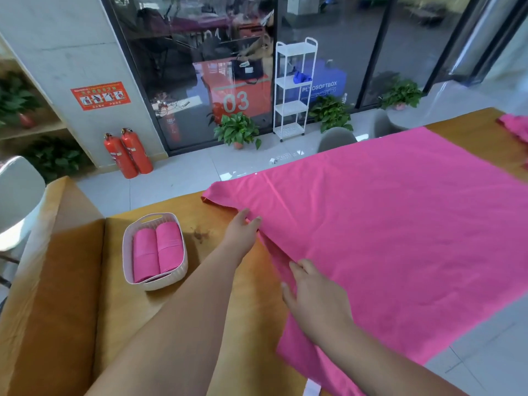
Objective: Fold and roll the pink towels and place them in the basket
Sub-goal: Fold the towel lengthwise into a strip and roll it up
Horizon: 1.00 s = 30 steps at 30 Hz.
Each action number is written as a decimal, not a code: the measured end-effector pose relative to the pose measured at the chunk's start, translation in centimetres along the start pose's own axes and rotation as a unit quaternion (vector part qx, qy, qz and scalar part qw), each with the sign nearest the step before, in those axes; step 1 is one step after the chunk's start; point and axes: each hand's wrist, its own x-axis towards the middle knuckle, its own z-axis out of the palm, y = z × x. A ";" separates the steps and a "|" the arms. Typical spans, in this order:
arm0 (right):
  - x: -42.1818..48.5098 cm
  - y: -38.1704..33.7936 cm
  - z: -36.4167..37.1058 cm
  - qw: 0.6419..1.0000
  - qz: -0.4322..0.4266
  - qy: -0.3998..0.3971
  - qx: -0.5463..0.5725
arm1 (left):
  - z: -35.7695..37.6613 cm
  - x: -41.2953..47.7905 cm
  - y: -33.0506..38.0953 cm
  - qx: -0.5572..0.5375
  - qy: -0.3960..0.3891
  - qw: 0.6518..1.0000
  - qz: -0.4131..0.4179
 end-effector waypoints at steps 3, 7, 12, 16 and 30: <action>0.4 3.2 -2.2 1.000 0.009 0.012 0.009 | 2.2 0.0 3.1 0.012 -0.001 0.999 0.031; 0.9 7.6 -5.2 0.999 0.006 0.030 0.015 | 5.6 -0.3 7.4 0.036 0.008 0.997 0.069; 1.0 13.5 -9.5 0.998 -0.005 0.055 0.015 | 11.1 -0.3 12.2 0.070 0.002 0.993 0.097; 1.3 18.9 -12.9 0.998 -0.013 0.066 0.013 | 15.5 -0.6 16.6 0.114 0.005 0.985 0.133; 0.7 36.3 -20.3 0.996 -0.032 0.082 0.015 | 32.8 -0.3 26.3 0.158 0.023 0.976 0.150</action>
